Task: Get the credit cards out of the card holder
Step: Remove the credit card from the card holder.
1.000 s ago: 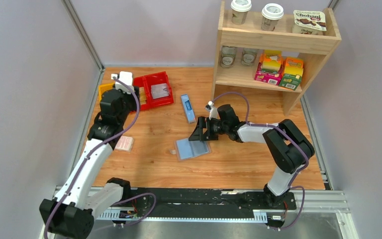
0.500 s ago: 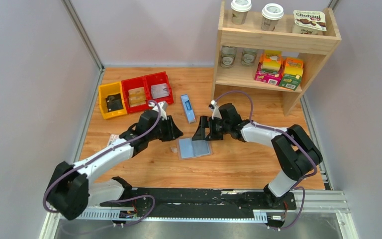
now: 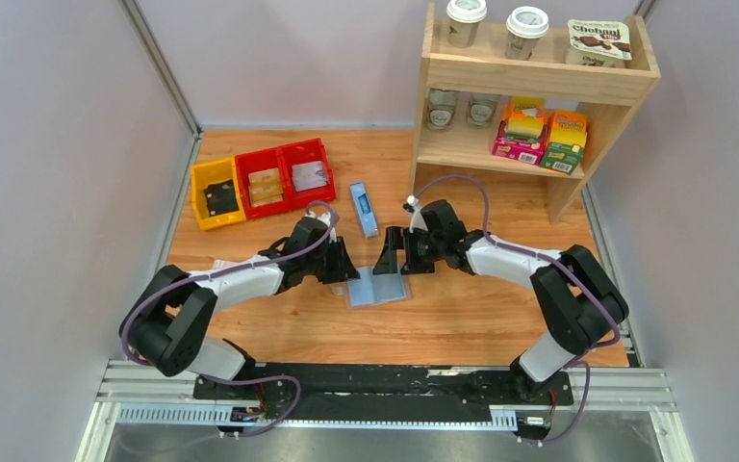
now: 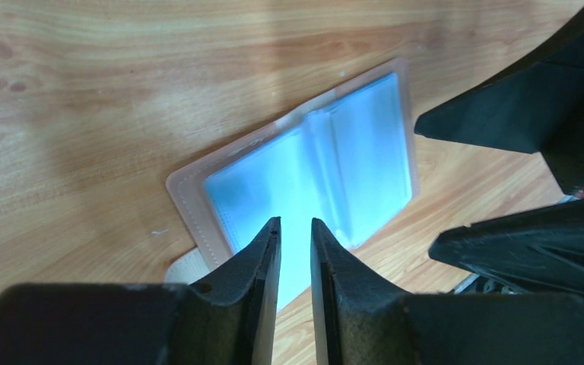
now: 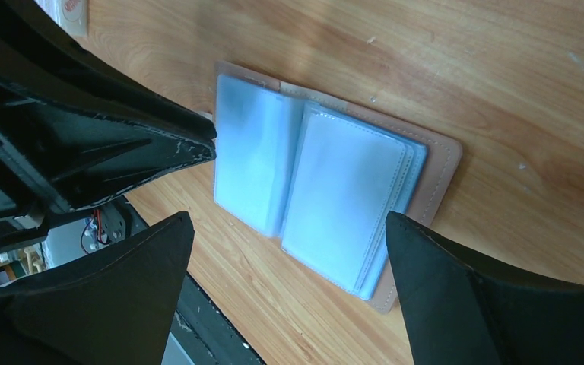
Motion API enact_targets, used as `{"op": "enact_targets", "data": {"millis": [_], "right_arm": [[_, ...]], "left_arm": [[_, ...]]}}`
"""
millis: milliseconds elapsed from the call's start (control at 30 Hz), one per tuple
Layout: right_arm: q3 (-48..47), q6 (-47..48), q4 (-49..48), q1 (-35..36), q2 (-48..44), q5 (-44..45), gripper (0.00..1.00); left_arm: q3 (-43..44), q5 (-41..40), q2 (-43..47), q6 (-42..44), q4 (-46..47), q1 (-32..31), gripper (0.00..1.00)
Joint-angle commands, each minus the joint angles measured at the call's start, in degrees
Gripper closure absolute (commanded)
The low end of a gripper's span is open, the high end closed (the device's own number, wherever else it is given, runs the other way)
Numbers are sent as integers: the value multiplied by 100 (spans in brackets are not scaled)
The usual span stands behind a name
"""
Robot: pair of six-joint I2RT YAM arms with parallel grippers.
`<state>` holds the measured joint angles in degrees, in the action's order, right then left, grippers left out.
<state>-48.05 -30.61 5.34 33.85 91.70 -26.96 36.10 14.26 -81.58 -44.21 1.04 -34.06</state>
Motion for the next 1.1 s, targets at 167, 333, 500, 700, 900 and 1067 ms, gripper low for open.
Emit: {"op": "enact_targets", "data": {"millis": [167, 333, 500, 700, 900, 1067], "right_arm": [[-134, -77, -104, 245, 304, 112, 0], [-178, 64, 89, 412, 305, 410, 0], [-213, 12, 55, 465, 287, 280, 0], [-512, -252, -331, 772, 647, -344, 0], [-863, -226, -693, 1168, 639, -758, 0], [-890, 89, -202, 1194, 121, -364, 0]], "left_arm": [[-156, -152, -191, 140, -297, -21, 73], [-164, -187, -367, 149, -359, -21, 73], [-173, -64, -604, 140, -263, -21, 73], [-217, 94, -719, 61, -139, -30, 75], [-279, 68, -719, -9, 19, -21, 75], [-358, 7, -622, -35, 28, -13, 75]]}}
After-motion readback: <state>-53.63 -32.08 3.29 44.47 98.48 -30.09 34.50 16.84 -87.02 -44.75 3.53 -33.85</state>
